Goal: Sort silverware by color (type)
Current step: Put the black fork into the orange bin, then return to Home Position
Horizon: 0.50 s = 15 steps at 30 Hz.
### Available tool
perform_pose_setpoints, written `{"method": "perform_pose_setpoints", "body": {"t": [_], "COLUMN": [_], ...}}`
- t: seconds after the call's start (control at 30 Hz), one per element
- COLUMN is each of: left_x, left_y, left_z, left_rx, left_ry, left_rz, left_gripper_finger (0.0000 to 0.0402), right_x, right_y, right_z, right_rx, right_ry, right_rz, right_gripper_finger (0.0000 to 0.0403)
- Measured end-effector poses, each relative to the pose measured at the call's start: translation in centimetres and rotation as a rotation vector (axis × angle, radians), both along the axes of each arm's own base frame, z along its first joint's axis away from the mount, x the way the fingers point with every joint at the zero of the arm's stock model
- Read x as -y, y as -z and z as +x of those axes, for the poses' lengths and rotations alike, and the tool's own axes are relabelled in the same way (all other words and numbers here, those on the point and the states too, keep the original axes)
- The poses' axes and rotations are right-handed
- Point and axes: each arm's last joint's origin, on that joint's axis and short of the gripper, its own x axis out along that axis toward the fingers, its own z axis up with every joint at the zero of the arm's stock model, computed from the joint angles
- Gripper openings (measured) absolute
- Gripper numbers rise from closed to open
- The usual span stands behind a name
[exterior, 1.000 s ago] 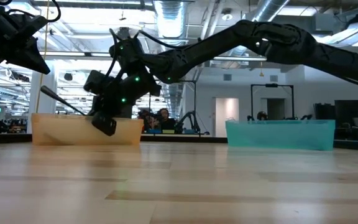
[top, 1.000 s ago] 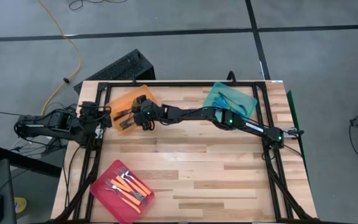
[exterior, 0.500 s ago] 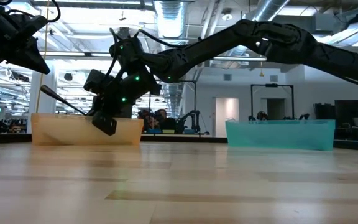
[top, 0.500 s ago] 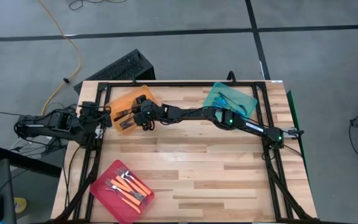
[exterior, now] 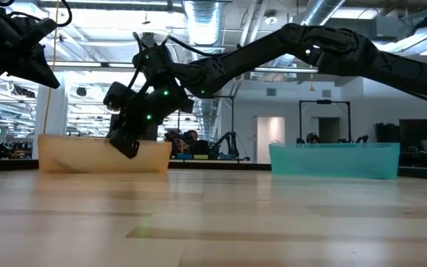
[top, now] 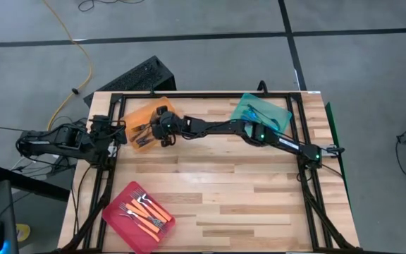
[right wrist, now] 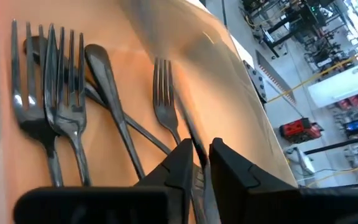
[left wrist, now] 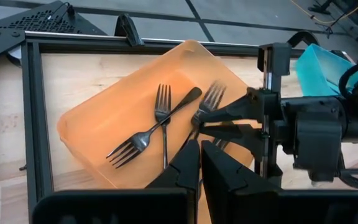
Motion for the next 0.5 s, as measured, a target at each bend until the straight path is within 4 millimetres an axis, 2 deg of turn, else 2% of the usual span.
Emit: {"method": "perform_pose_setpoints", "body": {"t": [0.3,0.5], "left_x": [0.00,-0.01], "left_y": [0.00,0.00], "left_z": [0.00,0.00], "left_rx": [-0.001,-0.003], "left_ry": [0.000,0.001], "left_rz": [0.002,0.005], "left_gripper_finger": [0.0000,0.0000], "right_x": [0.48,0.56], "right_y": [-0.22,-0.72], "right_z": [-0.07,-0.15], "right_rx": [0.022,0.045], "right_ry": [0.008,0.035], "right_rz": [0.033,0.070], "right_gripper_finger": [0.0125,0.0133]}}
